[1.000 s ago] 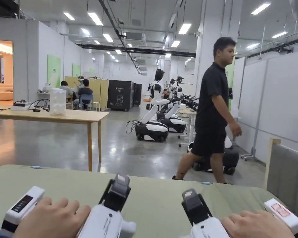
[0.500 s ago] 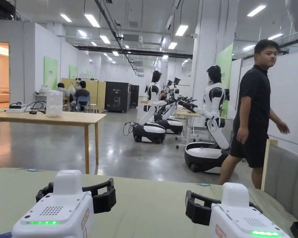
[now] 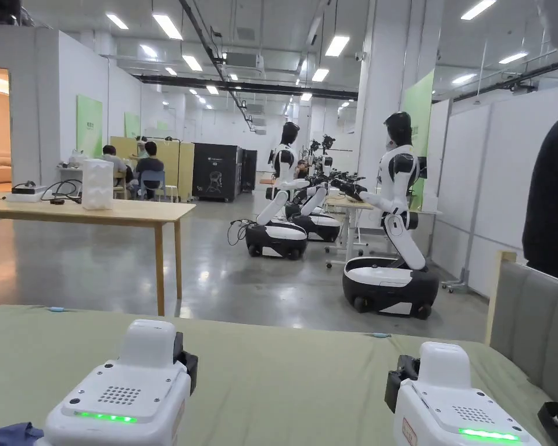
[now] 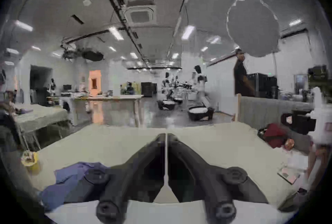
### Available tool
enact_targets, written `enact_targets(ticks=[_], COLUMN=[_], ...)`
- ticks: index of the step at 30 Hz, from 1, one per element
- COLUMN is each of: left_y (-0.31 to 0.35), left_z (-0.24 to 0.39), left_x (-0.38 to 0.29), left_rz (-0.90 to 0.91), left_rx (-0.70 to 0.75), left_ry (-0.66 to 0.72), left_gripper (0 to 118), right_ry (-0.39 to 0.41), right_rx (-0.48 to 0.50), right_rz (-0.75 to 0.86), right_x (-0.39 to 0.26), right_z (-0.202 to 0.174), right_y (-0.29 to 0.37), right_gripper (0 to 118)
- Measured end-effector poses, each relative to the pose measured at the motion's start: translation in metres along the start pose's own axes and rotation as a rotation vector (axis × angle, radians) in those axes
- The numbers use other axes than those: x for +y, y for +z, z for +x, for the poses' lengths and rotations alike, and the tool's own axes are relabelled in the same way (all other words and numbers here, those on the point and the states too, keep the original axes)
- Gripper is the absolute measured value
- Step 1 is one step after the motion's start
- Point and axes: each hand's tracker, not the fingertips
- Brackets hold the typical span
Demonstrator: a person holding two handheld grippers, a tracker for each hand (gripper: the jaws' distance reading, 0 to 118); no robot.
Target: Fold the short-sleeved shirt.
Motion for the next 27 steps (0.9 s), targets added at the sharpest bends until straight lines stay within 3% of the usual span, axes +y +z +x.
enact_targets(ticks=[3,7,12,16,18,23,25,27], left_y=[0.002,0.009,0.035,0.065,0.068,0.015,-0.014,-0.047], left_z=[-0.004,-0.021,-0.078,-0.146,-0.178,-0.242,-0.253,-0.256], left_x=[-0.003,-0.009,-0.026,-0.044,-0.054,-0.097,-0.121,-0.144], left_rz=[-0.035,-0.047,-0.128,-0.181,-0.254,-0.673,-0.738,-0.763], left_rx=[-0.064,-0.008,0.129,0.321,0.345,0.192,0.152,0.126], left_ry=[0.041,0.052,0.05,0.067,0.083,0.183,0.224,0.147], left_gripper=[0,0,0,0,0,0,0,0], right_ry=[0.025,0.072,0.129,0.161,0.175,0.201,0.211,0.231], right_rx=[0.003,0.039,0.206,0.423,0.508,0.588,0.601,0.596], right_rz=[-0.01,-0.005,0.017,0.002,-0.023,-0.061,-0.08,-0.1], right_x=[-0.002,-0.006,-0.003,-0.015,-0.026,-0.056,-0.067,-0.076], right_z=[-0.003,-0.011,-0.083,-0.164,-0.197,-0.241,-0.245,-0.247], right_y=[0.014,0.009,0.018,0.022,0.023,0.018,0.013,0.006], right_gripper=[0,0,0,0,0,0,0,0])
